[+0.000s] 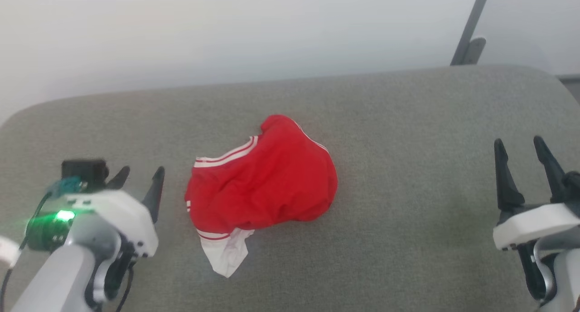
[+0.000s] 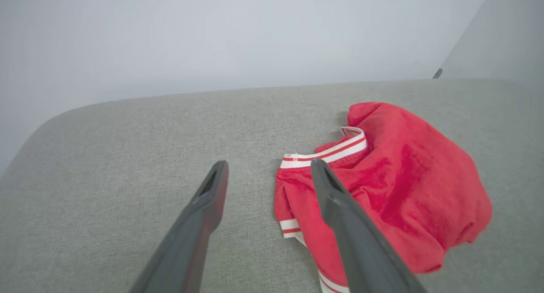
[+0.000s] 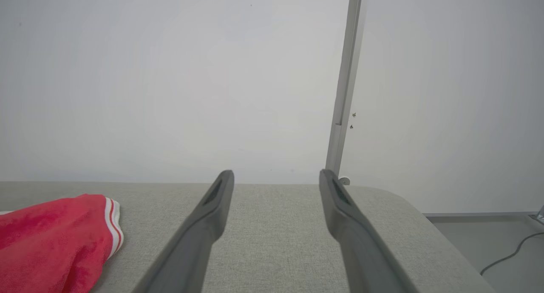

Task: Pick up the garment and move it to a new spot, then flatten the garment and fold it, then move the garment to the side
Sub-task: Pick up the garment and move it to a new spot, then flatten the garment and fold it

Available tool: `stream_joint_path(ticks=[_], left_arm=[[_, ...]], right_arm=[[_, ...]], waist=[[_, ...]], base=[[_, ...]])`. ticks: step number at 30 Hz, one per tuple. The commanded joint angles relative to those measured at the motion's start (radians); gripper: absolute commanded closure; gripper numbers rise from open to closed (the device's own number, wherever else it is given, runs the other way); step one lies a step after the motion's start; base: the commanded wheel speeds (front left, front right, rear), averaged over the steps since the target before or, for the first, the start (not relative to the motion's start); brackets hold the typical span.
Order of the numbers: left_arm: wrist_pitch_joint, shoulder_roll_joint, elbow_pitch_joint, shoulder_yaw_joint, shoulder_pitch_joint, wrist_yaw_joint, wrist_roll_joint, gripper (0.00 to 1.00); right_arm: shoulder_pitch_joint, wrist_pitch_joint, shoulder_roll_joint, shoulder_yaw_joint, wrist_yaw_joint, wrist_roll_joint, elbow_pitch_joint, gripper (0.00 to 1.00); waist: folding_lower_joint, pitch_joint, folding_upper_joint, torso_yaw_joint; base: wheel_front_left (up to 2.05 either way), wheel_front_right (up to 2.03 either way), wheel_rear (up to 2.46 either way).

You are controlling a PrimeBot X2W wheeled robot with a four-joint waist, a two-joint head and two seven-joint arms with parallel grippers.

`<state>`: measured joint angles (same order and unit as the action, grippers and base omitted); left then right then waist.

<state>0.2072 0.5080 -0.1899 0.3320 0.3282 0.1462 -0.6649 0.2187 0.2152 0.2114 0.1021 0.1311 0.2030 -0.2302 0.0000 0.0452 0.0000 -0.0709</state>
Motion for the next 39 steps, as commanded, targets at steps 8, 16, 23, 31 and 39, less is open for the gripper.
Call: stream_joint_path(ticks=[8, 16, 23, 31, 39], left_arm=[[-0.192, 0.028, 0.050, -0.093, -0.164, 0.014, -0.019, 0.00], [-0.324, 0.046, 0.076, -0.150, -0.289, 0.015, -0.022, 0.00], [-0.380, 0.042, 0.097, -0.173, -0.349, 0.011, -0.037, 0.00], [-0.386, 0.049, 0.109, -0.174, -0.353, 0.001, -0.046, 0.00], [-0.378, 0.057, 0.122, -0.171, -0.355, 0.008, -0.049, 0.00]], right_arm=[[-0.063, 0.015, 0.005, 0.011, -0.001, 0.009, -0.018, 0.00], [-0.103, 0.026, 0.002, 0.019, -0.001, 0.019, -0.019, 0.00], [-0.127, 0.032, -0.003, 0.029, -0.001, 0.022, -0.013, 0.00], [-0.127, 0.034, -0.002, 0.027, -0.001, 0.020, -0.011, 0.00], [-0.129, 0.034, 0.001, 0.021, -0.001, 0.021, -0.010, 0.00]], waist=[[0.0000, -0.062, 0.0000, 0.038], [0.0000, -0.087, 0.0000, 0.052], [0.0000, -0.099, 0.0000, 0.065], [0.0000, -0.100, 0.0000, 0.072], [0.0000, -0.099, 0.0000, 0.074]], base=[[0.00, 0.00, 0.00], [0.00, 0.00, 0.00], [0.00, 0.00, 0.00], [0.00, 0.00, 0.00], [0.00, 0.00, 0.00]])
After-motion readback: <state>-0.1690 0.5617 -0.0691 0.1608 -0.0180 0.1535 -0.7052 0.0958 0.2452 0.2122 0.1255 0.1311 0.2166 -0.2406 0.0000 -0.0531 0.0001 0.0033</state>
